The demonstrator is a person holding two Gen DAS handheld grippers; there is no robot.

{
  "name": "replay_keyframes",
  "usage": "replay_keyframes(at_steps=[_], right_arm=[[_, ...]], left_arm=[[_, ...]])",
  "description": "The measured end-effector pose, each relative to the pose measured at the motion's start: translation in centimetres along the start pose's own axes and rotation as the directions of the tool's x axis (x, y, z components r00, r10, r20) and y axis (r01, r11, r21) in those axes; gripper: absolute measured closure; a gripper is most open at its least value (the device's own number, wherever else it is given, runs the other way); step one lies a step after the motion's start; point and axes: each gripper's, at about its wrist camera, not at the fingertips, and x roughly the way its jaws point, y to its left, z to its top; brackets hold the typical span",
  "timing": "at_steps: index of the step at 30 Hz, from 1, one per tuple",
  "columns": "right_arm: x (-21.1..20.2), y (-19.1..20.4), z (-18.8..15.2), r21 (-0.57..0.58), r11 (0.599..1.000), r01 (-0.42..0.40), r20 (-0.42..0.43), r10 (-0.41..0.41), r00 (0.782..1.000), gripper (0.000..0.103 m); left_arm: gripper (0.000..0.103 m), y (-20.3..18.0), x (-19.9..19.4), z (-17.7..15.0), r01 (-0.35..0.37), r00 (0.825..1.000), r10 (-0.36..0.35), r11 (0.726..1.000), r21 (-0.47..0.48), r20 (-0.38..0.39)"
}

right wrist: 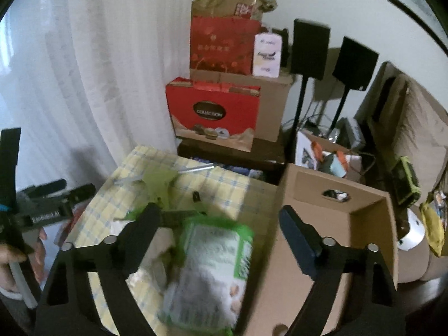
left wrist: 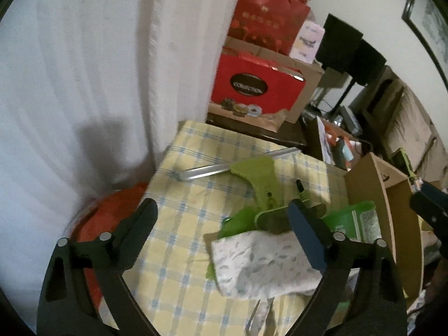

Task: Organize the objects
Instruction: 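Move the right gripper back to the green squeegee on the table, then grasp the green squeegee handle with the right gripper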

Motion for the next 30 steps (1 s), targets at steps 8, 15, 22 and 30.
replay_keyframes(at_steps=[8, 15, 22, 30], right_arm=[[6.8, 1.6, 3.6, 0.018, 0.997, -0.078, -0.128, 0.080, 0.989, 0.045], [13.4, 1.9, 5.3, 0.104, 0.987, -0.122, -0.275, 0.147, 0.950, 0.061], [17.4, 2.6, 5.3, 0.161, 0.979, -0.126, -0.371, 0.178, 0.911, 0.068], [20.7, 3.5, 5.0, 0.277, 0.949, -0.153, -0.428, 0.265, 0.864, 0.074]], left_arm=[[0.039, -0.5, 5.7, 1.7, 0.046, 0.994, -0.048, 0.999, -0.019, -0.100], [0.051, -0.3, 9.4, 2.5, 0.089, 0.983, -0.100, 0.993, -0.078, -0.153], [0.060, -0.1, 11.9, 2.4, 0.151, 0.966, -0.180, 0.976, -0.158, -0.184], [0.063, 0.1, 13.5, 2.1, 0.199, 0.951, -0.241, 0.956, -0.215, -0.192]])
